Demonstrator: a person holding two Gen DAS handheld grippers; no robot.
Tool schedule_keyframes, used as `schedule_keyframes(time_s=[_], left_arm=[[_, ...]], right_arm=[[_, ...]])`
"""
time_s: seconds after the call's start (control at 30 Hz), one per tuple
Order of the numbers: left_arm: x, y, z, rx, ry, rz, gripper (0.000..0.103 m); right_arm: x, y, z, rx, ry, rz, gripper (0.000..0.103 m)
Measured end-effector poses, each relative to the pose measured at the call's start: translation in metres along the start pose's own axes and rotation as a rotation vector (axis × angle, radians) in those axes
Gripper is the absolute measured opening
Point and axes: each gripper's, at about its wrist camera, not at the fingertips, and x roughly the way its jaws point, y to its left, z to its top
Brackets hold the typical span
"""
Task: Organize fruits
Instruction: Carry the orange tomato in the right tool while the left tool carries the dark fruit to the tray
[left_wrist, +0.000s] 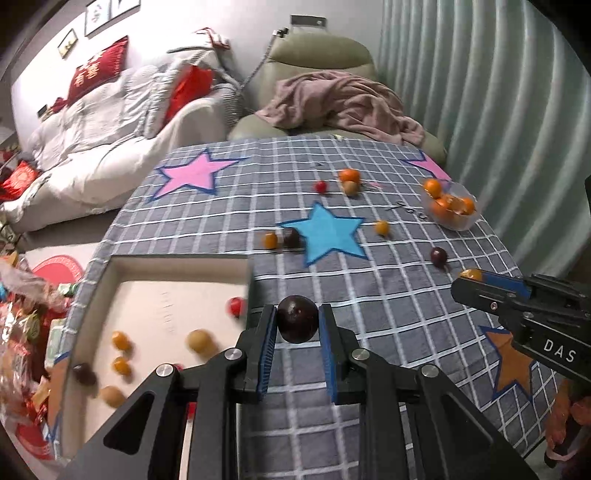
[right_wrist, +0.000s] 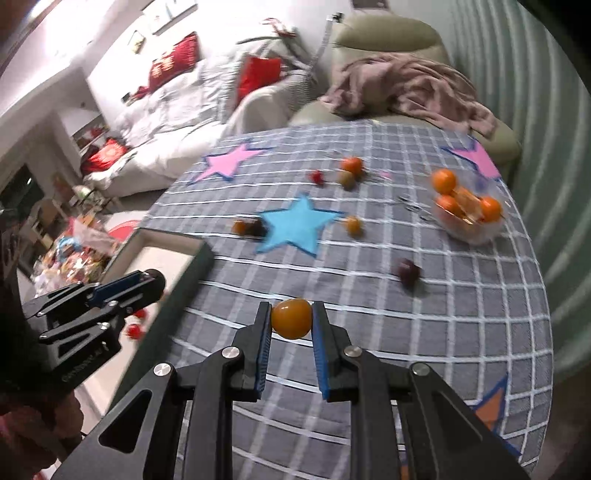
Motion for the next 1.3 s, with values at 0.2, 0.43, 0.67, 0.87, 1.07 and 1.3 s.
schedule_keyframes(time_s=[0.2, 0.43, 0.67, 0.87, 1.07, 1.3], left_arm=[[-0.019, 0.041, -0.012, -0.052, -0.011, 0.035, 0.024], [-0.035, 0.083, -0.025, -0.100, -0.013, 0.076, 0.024], [-0.047, 0.125, -0.041, -0.142, -0.009, 0.118, 0.024], [-0.046, 0.148, -0.058, -0.164, 0.020, 0.139, 0.024], [-0.039, 0.156, -0.076, -0.159, 0.063, 0.144, 0.024], [-0.028, 0.155, -0.090, -0.148, 0.108, 0.143, 0.024]], right_arm=[[0.005, 0.054, 0.008, -0.070, 0.007, 0.051, 0.023], [0.014, 0.106, 0.012, -0.124, 0.030, 0.104, 0.023], [0.021, 0.143, 0.015, -0.172, 0.051, 0.136, 0.023], [0.034, 0.169, 0.013, -0.201, 0.080, 0.158, 0.023], [0.046, 0.186, 0.005, -0.227, 0.116, 0.180, 0.023], [0.060, 0.198, -0.009, -0.241, 0.162, 0.202, 0.023]])
